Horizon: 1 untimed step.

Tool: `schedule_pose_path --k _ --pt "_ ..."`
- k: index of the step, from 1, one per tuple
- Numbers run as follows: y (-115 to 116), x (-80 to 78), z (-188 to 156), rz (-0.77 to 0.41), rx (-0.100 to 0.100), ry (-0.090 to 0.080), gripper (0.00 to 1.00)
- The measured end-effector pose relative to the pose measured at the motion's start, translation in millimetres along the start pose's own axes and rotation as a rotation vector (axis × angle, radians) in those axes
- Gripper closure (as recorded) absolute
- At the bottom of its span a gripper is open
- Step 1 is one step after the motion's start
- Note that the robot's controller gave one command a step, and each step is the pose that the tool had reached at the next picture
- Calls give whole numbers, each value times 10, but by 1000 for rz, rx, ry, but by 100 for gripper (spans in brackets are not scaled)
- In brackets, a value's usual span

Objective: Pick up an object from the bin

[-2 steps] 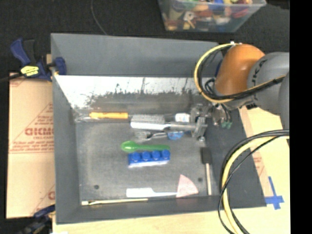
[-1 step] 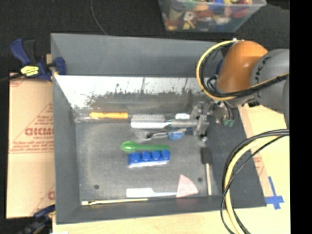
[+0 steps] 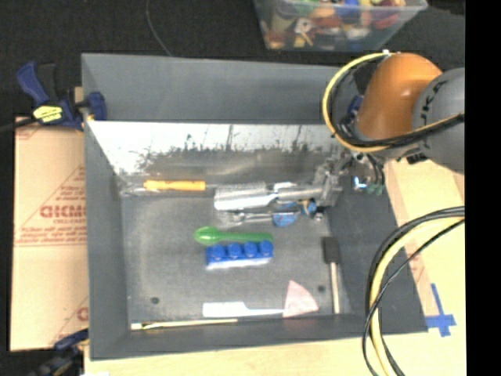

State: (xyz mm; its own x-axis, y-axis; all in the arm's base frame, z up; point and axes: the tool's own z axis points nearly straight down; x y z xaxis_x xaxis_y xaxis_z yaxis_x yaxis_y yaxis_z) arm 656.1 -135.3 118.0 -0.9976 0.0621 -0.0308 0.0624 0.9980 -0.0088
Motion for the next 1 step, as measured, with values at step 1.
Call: schedule_pose_path --k 1 --pt "-6 -15 -114 -1 1 -6 100"
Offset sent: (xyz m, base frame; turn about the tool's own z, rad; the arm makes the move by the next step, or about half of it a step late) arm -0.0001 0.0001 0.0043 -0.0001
